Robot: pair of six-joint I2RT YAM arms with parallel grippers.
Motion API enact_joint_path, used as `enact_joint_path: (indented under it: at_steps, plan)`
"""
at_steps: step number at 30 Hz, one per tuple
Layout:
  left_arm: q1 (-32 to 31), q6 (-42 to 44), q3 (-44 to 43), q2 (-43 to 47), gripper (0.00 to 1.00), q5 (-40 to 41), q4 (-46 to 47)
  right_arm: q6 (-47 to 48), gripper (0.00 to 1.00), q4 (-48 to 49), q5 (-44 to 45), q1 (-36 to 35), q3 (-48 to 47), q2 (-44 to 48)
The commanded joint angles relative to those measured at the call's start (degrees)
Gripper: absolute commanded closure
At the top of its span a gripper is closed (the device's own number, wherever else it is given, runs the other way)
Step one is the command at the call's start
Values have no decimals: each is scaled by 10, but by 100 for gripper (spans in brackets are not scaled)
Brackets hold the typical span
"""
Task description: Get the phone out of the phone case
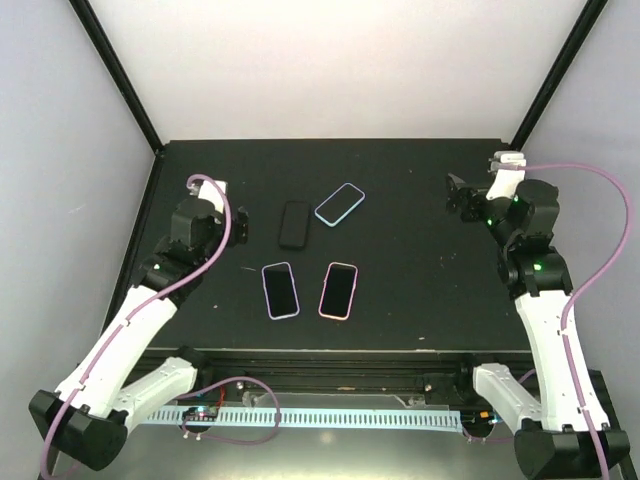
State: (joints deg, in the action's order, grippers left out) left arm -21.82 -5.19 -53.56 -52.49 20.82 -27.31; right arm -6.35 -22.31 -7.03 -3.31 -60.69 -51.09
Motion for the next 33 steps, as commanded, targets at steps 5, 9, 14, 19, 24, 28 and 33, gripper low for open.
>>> enact_joint_path:
  at_steps: [5, 9, 14, 19, 24, 28, 33]
  plan:
    - [-5, -12, 62, 36, 12, -63, 15, 20, 0, 18, -60, 25, 68, -20]
    - [-39, -43, 65, 30, 23, -85, -4, 47, 0, 17, -117, 34, 105, -19]
    - [-131, -93, 42, -4, 14, -111, -51, 93, 0, -71, -209, 42, 80, -28]
    - [-236, -131, 16, -74, 7, -126, -106, 117, 0, -65, -267, 47, 131, 11]
    - [-283, -157, 0, -142, 5, -139, -133, 125, 0, -79, -292, 49, 142, 12]
    - [-297, -164, -14, -202, 3, -174, -130, 135, 0, -83, -300, 50, 147, 14]
    - [-314, -190, -52, -298, 1, -190, -116, 141, 0, -82, -289, 51, 150, 21]
